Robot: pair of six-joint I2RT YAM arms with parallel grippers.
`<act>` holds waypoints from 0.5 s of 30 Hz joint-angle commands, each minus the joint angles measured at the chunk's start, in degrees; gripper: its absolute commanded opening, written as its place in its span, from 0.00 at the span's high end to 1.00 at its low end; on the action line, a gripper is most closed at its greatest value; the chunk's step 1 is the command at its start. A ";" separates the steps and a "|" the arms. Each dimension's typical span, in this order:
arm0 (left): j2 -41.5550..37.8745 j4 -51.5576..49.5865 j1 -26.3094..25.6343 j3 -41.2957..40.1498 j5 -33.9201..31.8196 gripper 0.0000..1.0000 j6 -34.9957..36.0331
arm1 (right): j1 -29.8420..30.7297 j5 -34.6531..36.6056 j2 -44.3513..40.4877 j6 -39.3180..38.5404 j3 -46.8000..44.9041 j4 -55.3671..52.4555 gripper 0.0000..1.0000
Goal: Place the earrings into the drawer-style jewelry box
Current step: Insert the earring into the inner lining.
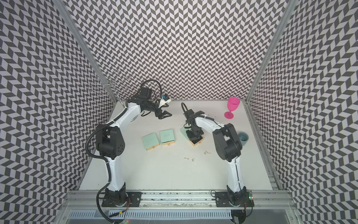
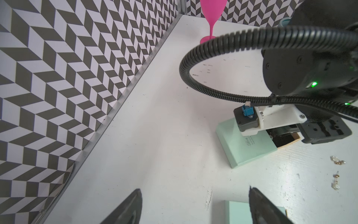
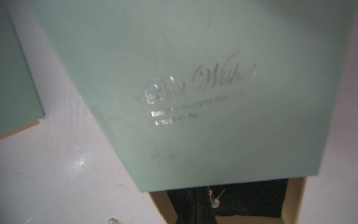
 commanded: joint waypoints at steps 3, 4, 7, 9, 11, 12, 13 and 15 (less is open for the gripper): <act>0.18 -0.81 0.33 0.12 0.63 0.13 1.48 | 0.23 1.34 0.34 -0.33 1.73 0.12 0.98; 0.18 -0.81 0.33 0.11 0.58 0.13 1.48 | 0.23 1.52 -0.06 -0.29 1.73 -0.05 0.98; 0.21 -0.90 0.33 0.14 0.71 0.13 1.57 | 0.23 1.99 -1.08 -0.33 2.81 -1.78 0.97; 0.14 -0.90 0.33 0.15 0.72 0.13 1.63 | 0.28 2.14 -2.09 -0.36 3.47 -3.03 0.96; 0.14 -0.77 0.33 0.23 0.81 0.13 1.56 | 0.35 2.48 -3.02 -0.29 3.88 -4.87 0.95; 0.21 -0.73 0.33 0.24 0.85 0.13 1.49 | 0.35 2.62 -3.42 -0.30 3.99 -5.34 0.95; 0.14 -0.68 0.33 0.24 0.97 0.13 1.48 | 0.37 2.61 -3.67 -0.30 4.02 -5.52 0.95; 0.15 -0.73 0.33 0.15 1.05 0.13 1.43 | 0.33 2.69 -4.01 -0.09 4.11 -5.55 0.94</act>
